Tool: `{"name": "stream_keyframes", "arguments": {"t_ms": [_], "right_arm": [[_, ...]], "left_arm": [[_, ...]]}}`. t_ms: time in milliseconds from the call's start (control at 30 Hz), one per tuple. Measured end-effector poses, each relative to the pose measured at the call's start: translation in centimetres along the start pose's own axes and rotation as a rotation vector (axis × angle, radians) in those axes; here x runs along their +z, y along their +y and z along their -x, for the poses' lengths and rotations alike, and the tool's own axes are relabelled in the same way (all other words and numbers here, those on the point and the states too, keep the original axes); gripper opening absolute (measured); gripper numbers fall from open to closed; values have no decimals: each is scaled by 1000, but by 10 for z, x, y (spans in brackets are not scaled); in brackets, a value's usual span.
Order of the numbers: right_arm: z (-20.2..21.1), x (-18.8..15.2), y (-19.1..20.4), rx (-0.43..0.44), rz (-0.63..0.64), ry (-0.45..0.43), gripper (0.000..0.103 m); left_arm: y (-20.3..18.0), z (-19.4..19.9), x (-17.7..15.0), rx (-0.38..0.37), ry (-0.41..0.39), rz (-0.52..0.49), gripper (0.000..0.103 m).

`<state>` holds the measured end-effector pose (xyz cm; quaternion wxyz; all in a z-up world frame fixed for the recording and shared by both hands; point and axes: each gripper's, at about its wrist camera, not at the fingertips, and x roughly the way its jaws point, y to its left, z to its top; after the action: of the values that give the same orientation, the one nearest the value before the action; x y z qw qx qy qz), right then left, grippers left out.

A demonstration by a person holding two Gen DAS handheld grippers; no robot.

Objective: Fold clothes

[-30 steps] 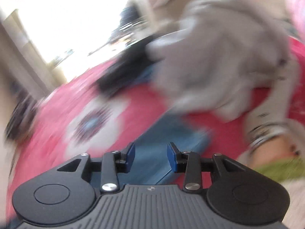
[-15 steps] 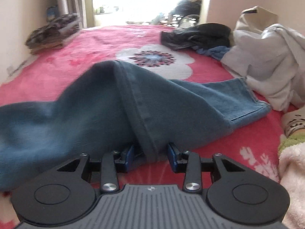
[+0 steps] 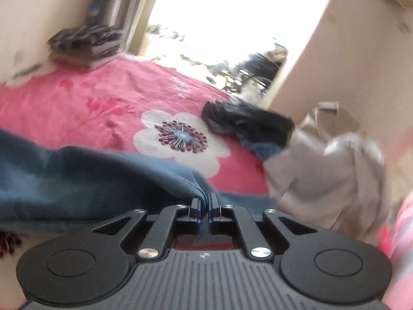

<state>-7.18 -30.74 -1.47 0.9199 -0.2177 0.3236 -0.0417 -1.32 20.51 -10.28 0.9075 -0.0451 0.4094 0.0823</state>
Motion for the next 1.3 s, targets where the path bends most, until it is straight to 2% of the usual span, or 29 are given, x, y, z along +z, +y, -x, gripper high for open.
{"name": "stream_keyframes", "arguments": {"t_ms": [100, 300, 433, 467, 567, 700, 833, 933, 1000, 1033, 1100, 1300], "right_arm": [[-5, 11, -11, 43, 142, 41, 5], [-32, 21, -18, 149, 389, 187, 5], [-59, 2, -14, 183, 411, 288, 6], [-64, -5, -12, 181, 419, 301, 11], [-66, -25, -3, 162, 482, 300, 13], [-50, -33, 0, 156, 588, 286, 14], [-35, -30, -4, 137, 688, 271, 19], [-30, -20, -3, 75, 811, 212, 24], [-29, -10, -3, 46, 843, 190, 24], [-31, -7, -4, 43, 856, 189, 29], [-34, -3, -6, 46, 891, 199, 34], [-51, -19, 2, 99, 923, 301, 35]], "left_arm": [[-1, 0, 0, 0, -2, 1, 44], [0, 0, 0, -1, -4, 5, 44], [1, 0, -2, -4, -13, 9, 44], [1, 0, -2, -5, -14, 10, 44], [2, -1, -2, -9, -12, 11, 44], [3, 0, -2, -14, -14, 15, 44], [3, 0, -3, -20, -18, 23, 44], [4, 0, -3, -24, -20, 26, 44], [5, 0, -3, -28, -20, 28, 44], [5, 1, -3, -29, -21, 30, 44], [6, 1, -3, -33, -22, 32, 44], [7, 1, -4, -41, -30, 38, 44]]}}
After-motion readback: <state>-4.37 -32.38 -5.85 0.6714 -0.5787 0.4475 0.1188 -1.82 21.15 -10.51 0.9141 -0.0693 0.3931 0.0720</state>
